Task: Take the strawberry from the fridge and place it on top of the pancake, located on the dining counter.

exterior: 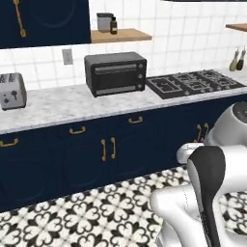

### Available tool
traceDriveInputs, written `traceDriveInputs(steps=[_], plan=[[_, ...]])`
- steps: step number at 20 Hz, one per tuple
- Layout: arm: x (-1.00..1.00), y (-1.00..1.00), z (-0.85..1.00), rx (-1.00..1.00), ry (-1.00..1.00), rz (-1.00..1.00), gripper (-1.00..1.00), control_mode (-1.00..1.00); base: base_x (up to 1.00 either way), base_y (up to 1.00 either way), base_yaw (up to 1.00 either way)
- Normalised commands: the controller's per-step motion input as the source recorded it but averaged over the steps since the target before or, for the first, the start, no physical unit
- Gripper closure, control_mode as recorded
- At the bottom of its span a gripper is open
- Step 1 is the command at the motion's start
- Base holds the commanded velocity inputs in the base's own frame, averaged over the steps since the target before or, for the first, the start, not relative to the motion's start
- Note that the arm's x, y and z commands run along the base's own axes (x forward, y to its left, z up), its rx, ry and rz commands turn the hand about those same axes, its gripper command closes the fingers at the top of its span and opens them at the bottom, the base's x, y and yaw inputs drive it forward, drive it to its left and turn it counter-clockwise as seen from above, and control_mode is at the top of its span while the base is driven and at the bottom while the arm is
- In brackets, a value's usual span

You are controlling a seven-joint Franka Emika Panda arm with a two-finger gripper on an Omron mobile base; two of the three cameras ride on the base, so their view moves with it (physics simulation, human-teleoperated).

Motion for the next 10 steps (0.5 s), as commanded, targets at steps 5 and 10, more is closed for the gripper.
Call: traceDriveInputs(steps=[5, 10], plan=[[0.0, 0.0, 0.0, 0.0, 0.0, 0.0, 1.0, 1.0, -0.29, 0.7, 0.55], [0.0, 0.0, 0.0, 0.0, 0.0, 0.0, 1.0, 1.0, -0.17, 0.8, 0.49]])
